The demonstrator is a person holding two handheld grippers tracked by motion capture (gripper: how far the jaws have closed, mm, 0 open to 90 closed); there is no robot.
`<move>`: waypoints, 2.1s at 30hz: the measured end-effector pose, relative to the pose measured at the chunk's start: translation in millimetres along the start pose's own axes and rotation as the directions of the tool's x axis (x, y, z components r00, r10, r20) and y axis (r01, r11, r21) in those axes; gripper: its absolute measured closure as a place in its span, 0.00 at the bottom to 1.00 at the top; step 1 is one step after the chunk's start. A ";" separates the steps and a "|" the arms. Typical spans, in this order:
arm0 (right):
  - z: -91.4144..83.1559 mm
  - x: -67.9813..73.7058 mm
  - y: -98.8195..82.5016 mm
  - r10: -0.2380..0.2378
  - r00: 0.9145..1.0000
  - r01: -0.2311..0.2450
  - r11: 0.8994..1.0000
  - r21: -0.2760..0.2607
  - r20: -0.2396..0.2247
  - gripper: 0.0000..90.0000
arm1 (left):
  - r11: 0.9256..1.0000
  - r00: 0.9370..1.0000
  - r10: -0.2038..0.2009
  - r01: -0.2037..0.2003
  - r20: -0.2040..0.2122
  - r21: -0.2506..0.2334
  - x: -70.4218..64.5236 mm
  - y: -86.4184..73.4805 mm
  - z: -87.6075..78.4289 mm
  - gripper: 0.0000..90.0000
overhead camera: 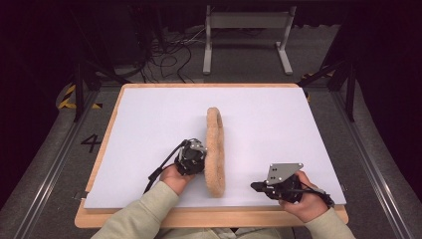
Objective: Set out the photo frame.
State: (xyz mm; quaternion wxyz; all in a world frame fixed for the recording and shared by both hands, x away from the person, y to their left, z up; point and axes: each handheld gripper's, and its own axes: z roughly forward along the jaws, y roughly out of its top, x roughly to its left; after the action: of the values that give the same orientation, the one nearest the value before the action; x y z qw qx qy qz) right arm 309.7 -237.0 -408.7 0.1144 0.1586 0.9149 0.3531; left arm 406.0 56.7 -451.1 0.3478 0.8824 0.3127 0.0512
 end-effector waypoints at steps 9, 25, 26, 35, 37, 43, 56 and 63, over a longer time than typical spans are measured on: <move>4.6 1.8 1.2 -0.002 1.000 0.002 1.000 0.004 -0.011 1.00 | 1.000 1.000 -0.017 0.017 0.002 -0.009 17.6 -0.8 -2.7 1.00; 5.6 -8.2 4.6 0.061 0.998 -0.061 0.998 -0.003 -0.021 0.91 | 0.983 0.990 -0.105 0.117 0.092 -0.139 23.4 -11.8 -68.0 0.65; 5.2 -9.8 5.1 0.075 0.997 -0.075 0.997 -0.003 -0.018 0.89 | 0.982 0.989 -0.112 0.125 0.094 -0.143 23.1 -10.3 -72.7 0.62; 5.7 -16.0 4.5 0.135 0.991 -0.135 0.991 -0.005 0.009 0.81 | 0.973 0.986 -0.147 0.157 0.072 -0.168 20.6 2.3 -93.9 0.43; 5.2 -16.4 4.0 0.142 0.990 -0.142 0.990 -0.006 0.012 0.80 | 0.969 0.984 -0.160 0.171 0.074 -0.181 21.2 4.5 -97.3 0.40; 3.9 -16.6 3.1 0.153 0.988 -0.153 0.988 -0.009 0.018 0.78 | 0.963 0.983 -0.167 0.180 0.081 -0.202 15.1 6.5 -107.5 0.33; 3.9 -15.9 2.6 0.151 0.988 -0.151 0.988 -0.008 0.017 0.79 | 0.967 0.988 0.006 0.034 0.156 -0.253 -43.1 -0.8 -128.0 0.80; 4.3 -15.9 2.6 0.149 0.989 -0.148 0.989 -0.013 0.019 0.79 | 0.978 0.973 0.025 0.024 0.230 -0.208 -56.5 -9.6 -102.3 0.91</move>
State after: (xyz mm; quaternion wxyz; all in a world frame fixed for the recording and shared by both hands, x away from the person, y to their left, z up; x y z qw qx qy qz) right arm 326.3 -238.4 -408.5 0.0977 0.2292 0.8974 0.3641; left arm 324.4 88.5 -373.1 0.4730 0.8408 0.2627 -0.0190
